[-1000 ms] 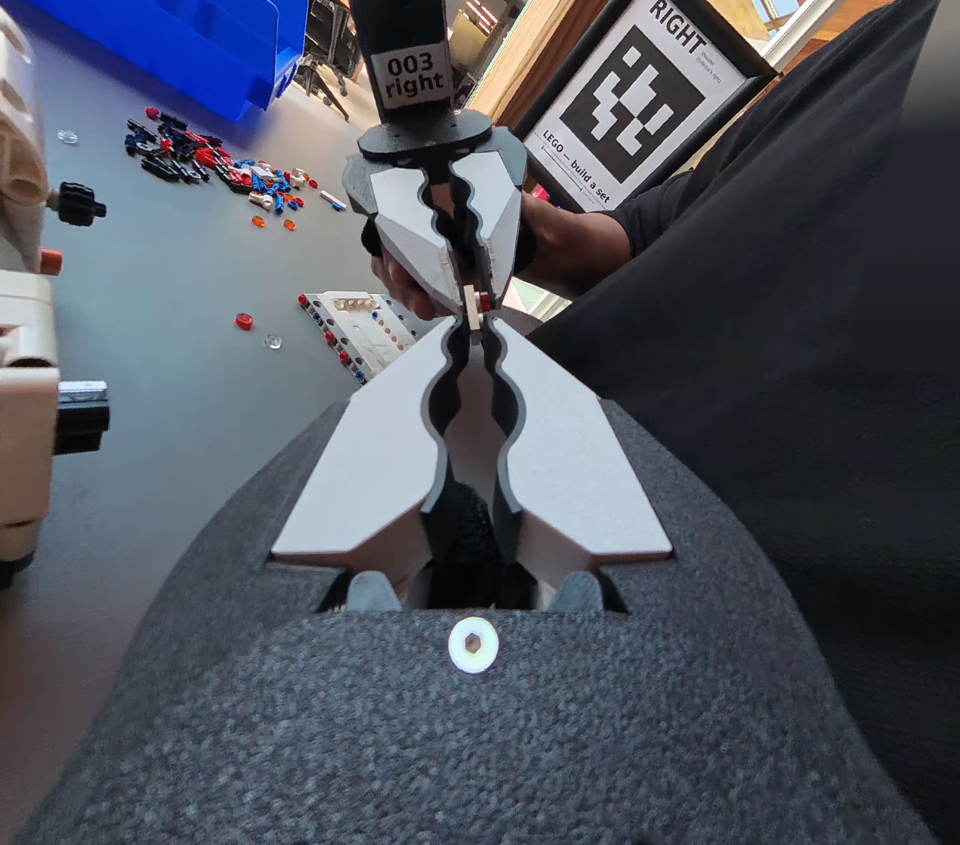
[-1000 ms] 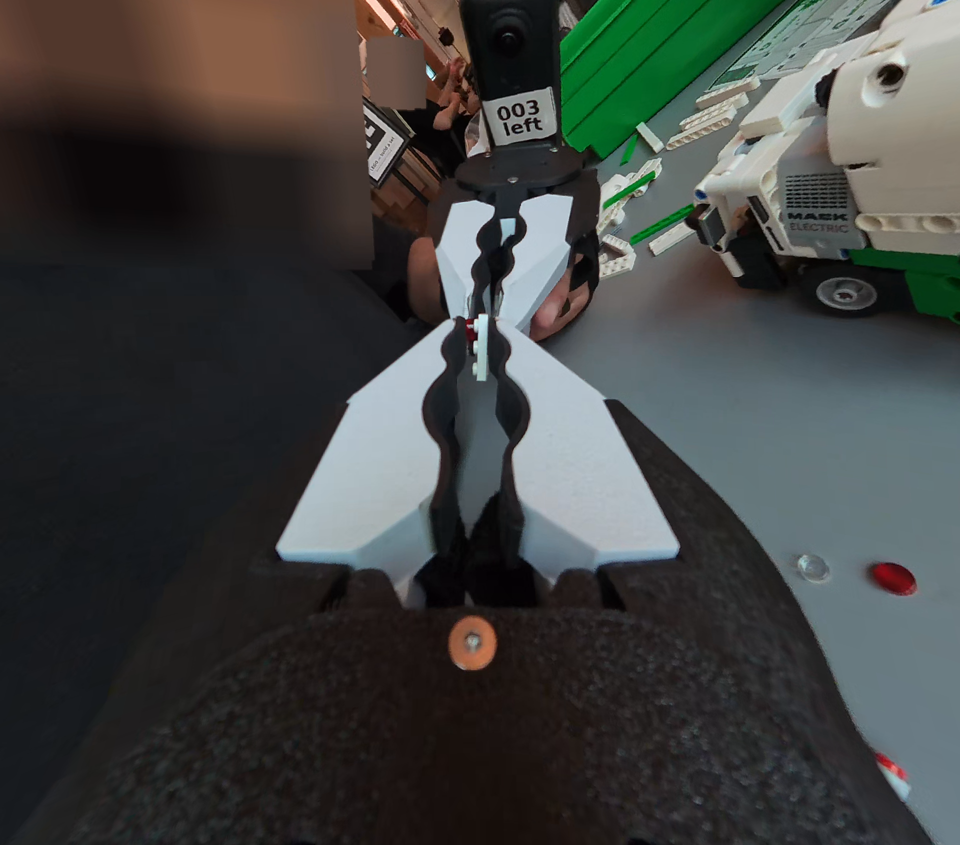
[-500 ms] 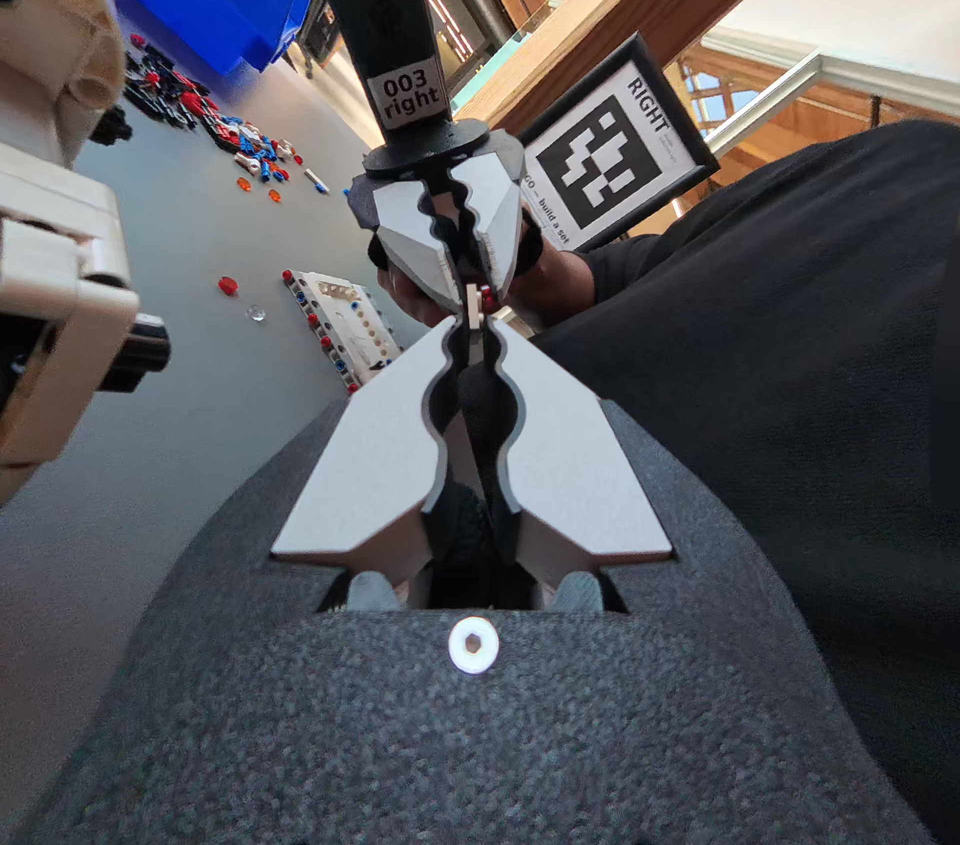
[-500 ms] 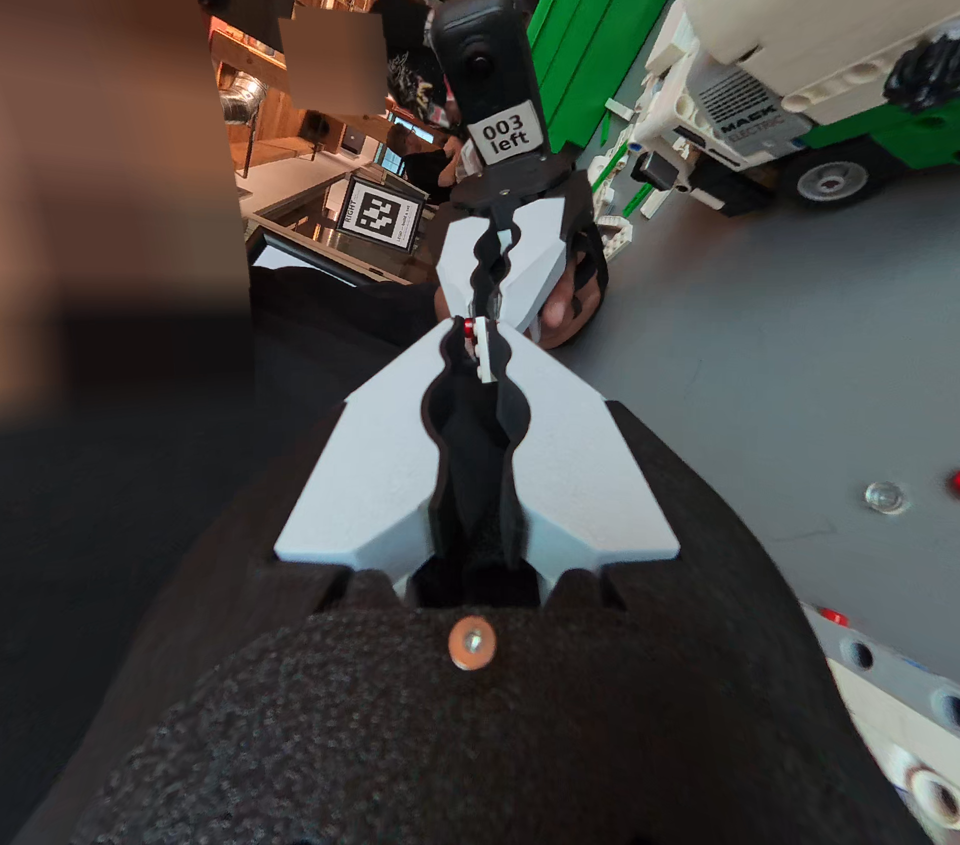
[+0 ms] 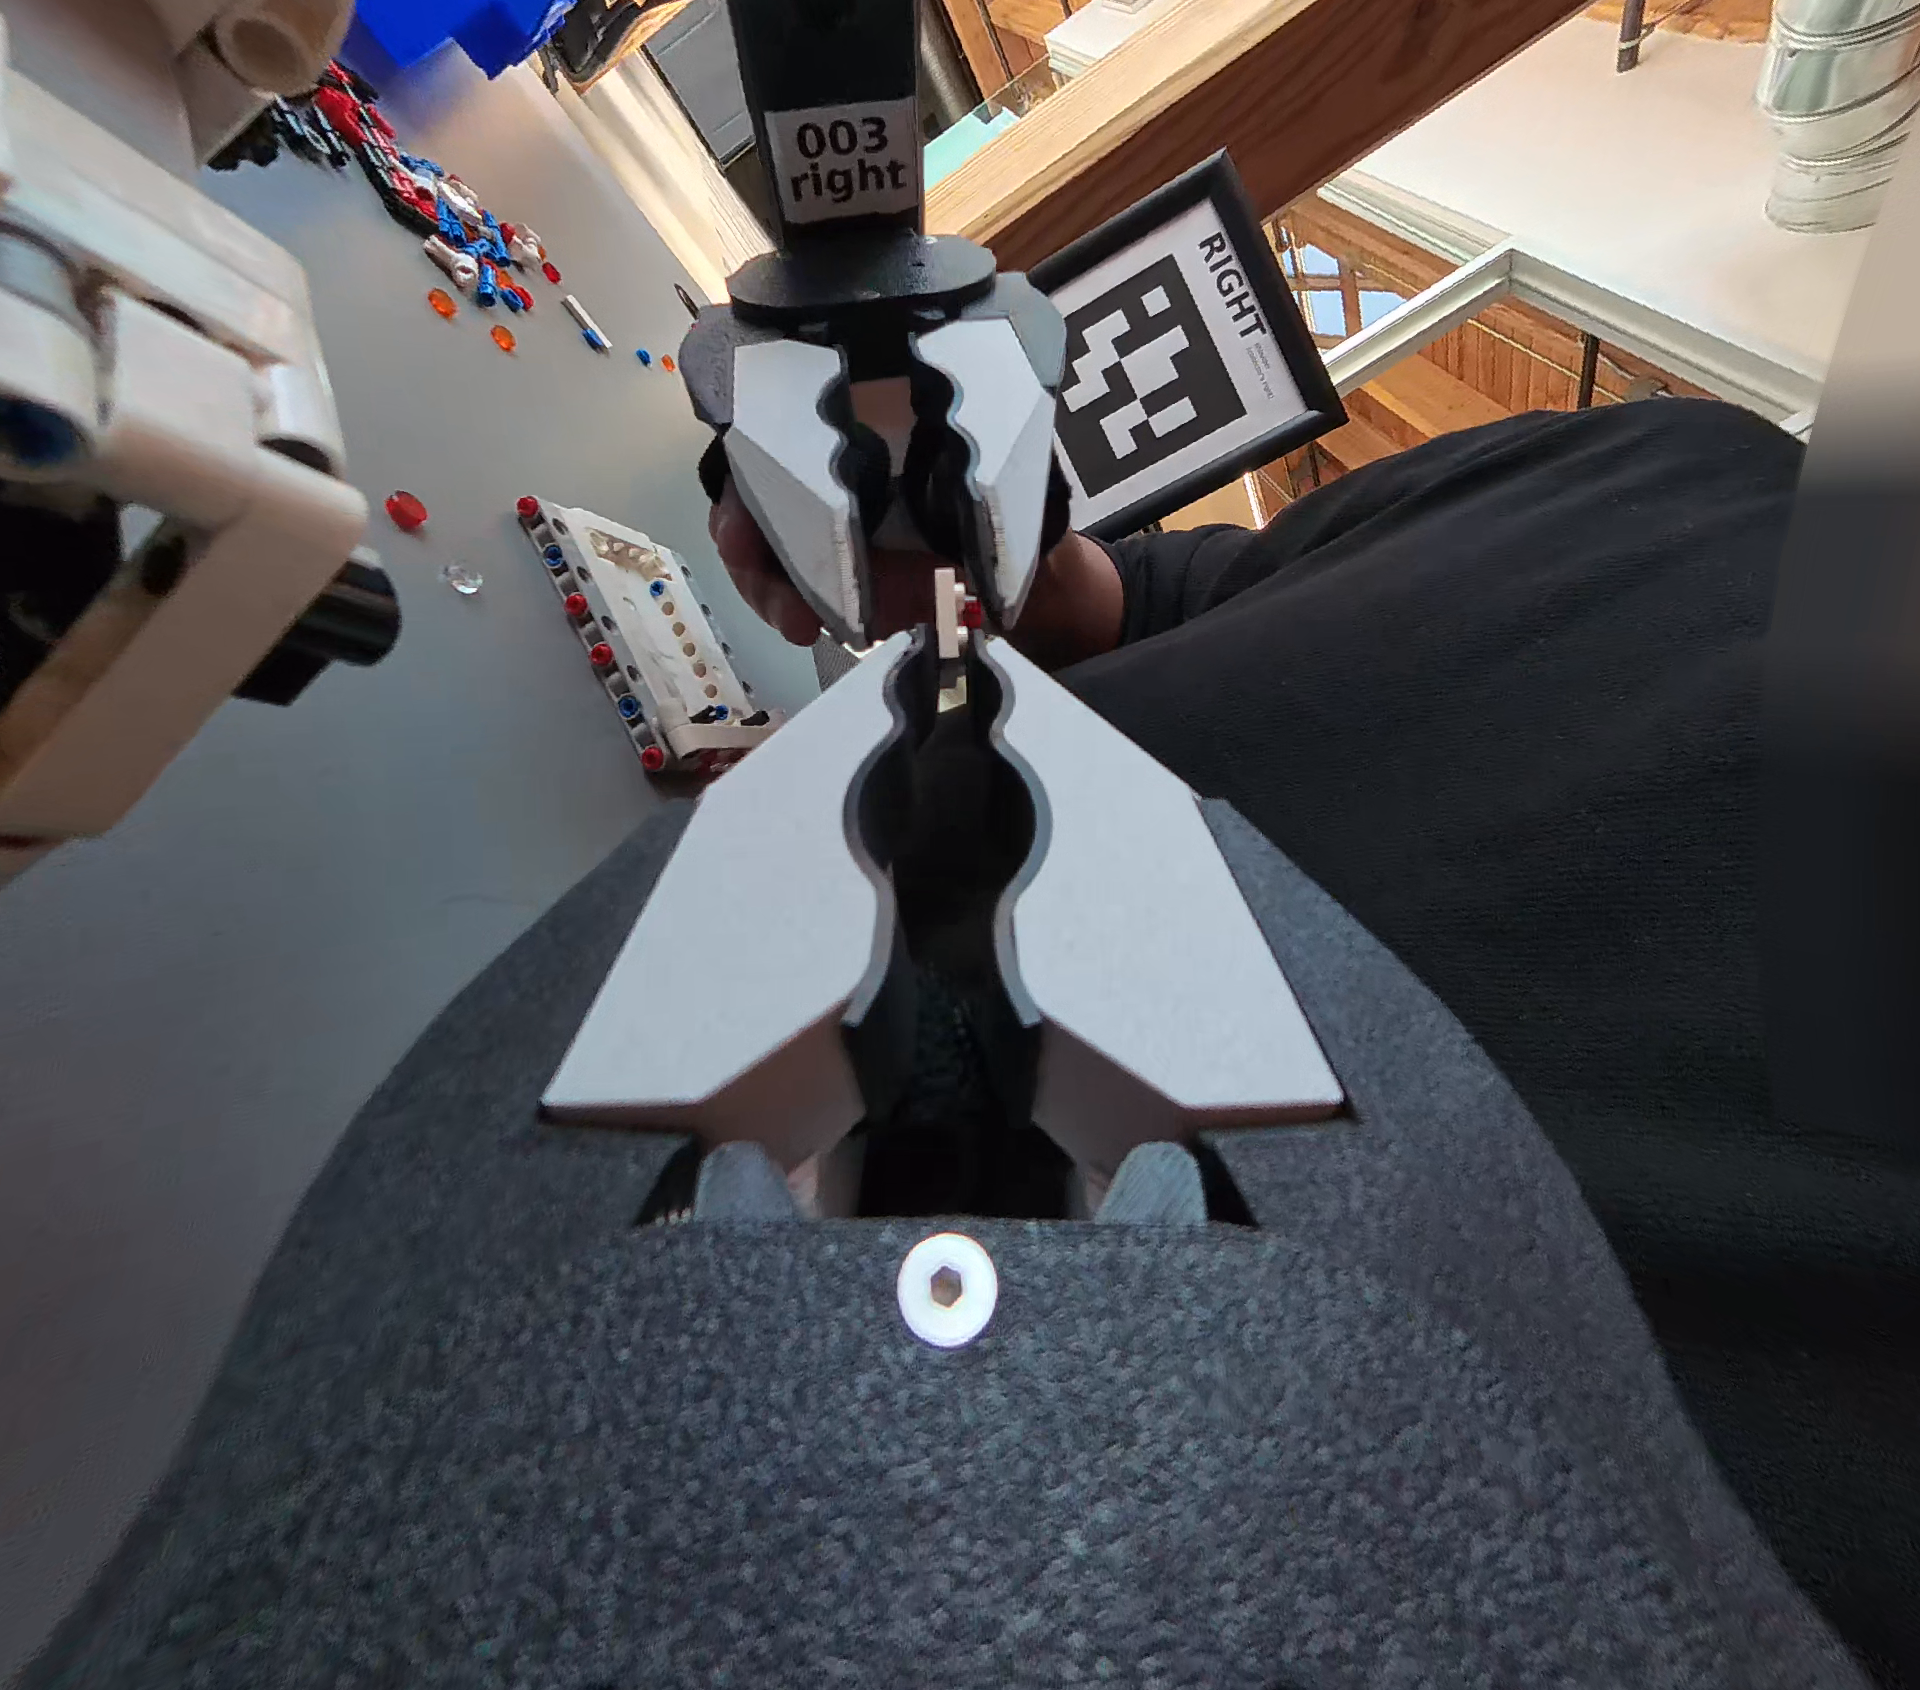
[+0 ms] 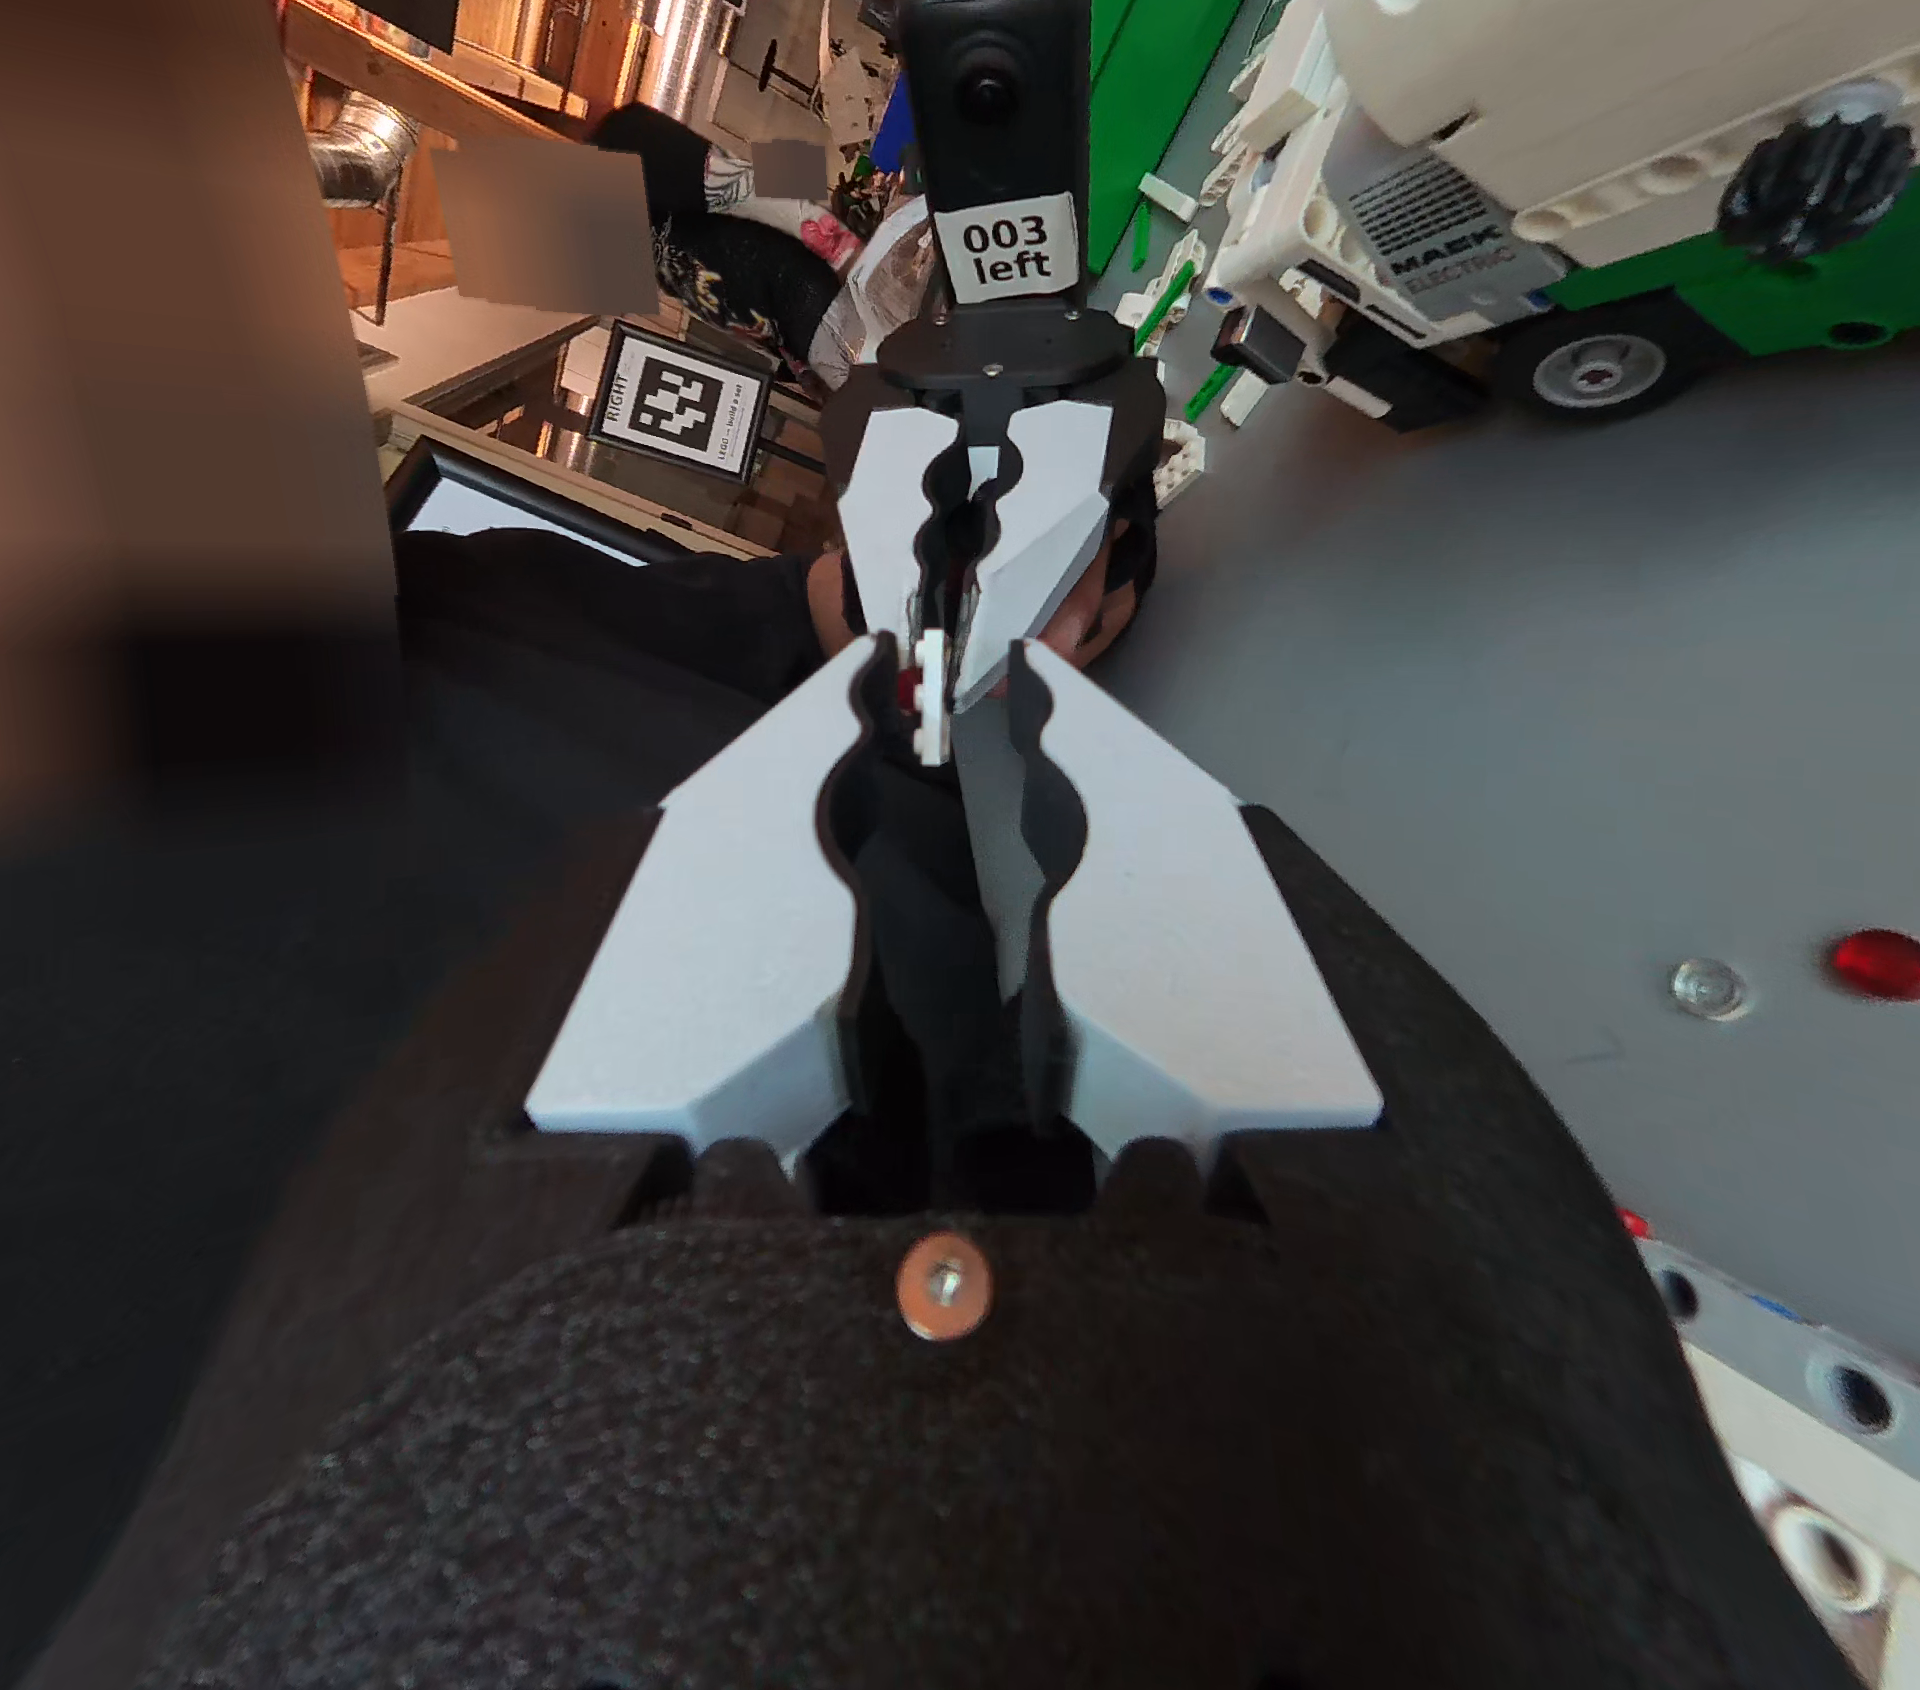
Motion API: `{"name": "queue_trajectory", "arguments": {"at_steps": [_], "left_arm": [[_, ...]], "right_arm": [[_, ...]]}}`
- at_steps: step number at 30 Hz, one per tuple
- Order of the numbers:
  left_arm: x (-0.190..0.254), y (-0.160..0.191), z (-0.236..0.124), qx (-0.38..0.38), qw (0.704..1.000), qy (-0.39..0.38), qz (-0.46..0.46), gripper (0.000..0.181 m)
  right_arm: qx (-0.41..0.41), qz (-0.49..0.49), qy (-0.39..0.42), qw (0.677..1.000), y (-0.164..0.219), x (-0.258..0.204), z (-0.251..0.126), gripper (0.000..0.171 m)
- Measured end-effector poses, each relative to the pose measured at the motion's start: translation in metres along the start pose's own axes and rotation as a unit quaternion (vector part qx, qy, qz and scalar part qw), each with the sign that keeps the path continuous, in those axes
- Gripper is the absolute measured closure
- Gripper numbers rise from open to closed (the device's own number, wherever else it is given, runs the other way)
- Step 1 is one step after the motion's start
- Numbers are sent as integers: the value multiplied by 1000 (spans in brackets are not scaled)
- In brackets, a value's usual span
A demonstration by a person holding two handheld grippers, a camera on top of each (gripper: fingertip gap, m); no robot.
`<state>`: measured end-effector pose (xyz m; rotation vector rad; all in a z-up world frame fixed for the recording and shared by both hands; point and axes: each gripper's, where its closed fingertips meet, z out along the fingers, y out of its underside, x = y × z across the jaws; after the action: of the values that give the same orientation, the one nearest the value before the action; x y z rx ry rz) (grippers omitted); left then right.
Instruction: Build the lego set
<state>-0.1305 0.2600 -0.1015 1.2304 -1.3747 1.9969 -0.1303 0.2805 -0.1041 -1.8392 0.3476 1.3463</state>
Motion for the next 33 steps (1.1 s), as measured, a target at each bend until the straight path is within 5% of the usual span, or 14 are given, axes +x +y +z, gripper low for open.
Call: {"name": "queue_trajectory", "arguments": {"at_steps": [8, 12, 16, 20, 33], "left_arm": [[2, -3, -2, 9, 1000, 18, -21, 179], [3, -4, -3, 12, 999, 25, -30, 179], [2, -6, -5, 19, 998, 32, -47, 179], [2, -6, -5, 20, 998, 34, -52, 179], [-2, -3, -2, 14, 1000, -9, -4, 179]], "right_arm": [[20, -17, -10, 1000, -12, -6, -3, 140], [1, -163, 15, 987, -19, -19, -14, 140], [-61, -399, 141, 904, -13, -22, -14, 149], [-89, -487, 216, 841, -8, -13, -11, 157], [-82, -336, 165, 924, -2, -3, -6, 161]]}}
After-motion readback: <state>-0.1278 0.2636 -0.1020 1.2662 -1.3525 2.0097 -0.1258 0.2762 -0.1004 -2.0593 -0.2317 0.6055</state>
